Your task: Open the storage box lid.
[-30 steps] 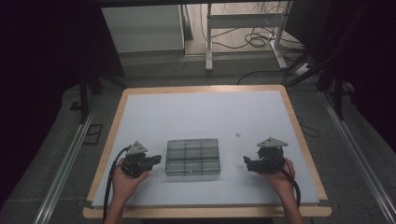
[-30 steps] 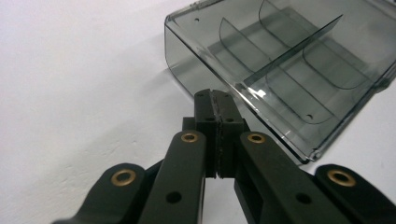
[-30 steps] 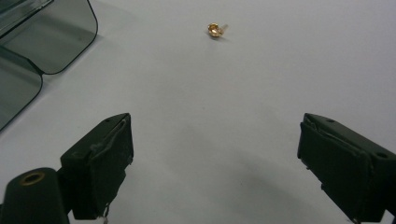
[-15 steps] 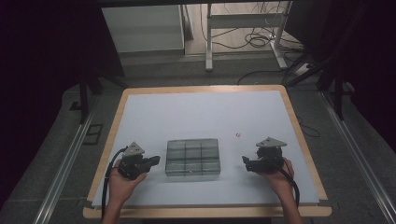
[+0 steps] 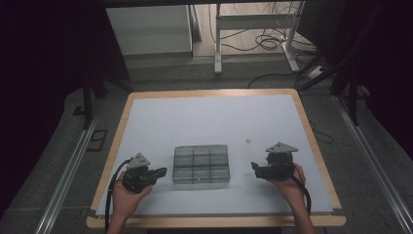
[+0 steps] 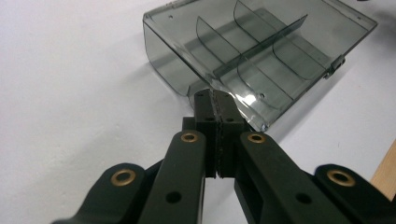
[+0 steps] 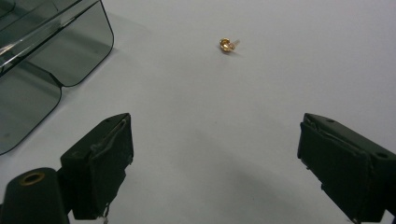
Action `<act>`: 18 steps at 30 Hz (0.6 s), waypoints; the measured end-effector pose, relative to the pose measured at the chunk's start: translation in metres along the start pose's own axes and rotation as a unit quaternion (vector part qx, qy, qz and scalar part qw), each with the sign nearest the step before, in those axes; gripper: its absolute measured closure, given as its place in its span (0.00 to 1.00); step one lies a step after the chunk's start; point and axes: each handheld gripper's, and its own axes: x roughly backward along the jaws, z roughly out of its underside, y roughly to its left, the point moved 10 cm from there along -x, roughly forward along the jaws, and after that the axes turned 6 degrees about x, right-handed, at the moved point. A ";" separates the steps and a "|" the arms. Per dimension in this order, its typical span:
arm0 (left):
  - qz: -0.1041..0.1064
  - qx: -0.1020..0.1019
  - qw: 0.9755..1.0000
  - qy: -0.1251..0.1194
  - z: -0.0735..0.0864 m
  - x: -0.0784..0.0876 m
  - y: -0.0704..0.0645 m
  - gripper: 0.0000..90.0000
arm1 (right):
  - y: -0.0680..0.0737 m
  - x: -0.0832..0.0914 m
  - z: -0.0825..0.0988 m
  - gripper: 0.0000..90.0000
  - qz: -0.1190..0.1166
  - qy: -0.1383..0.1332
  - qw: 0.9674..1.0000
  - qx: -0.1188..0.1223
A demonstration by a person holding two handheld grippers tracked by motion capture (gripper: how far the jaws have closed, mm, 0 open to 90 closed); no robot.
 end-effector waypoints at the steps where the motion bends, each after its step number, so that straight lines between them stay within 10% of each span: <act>1: 0.000 0.002 1.000 0.002 0.002 0.000 -0.001 0.99 | 0.000 0.000 0.000 0.11 0.000 0.000 1.000 -0.001; 18: 0.014 0.004 0.999 0.032 0.022 -0.005 -0.009 0.99 | 0.000 0.000 0.000 0.11 0.000 0.001 1.000 0.000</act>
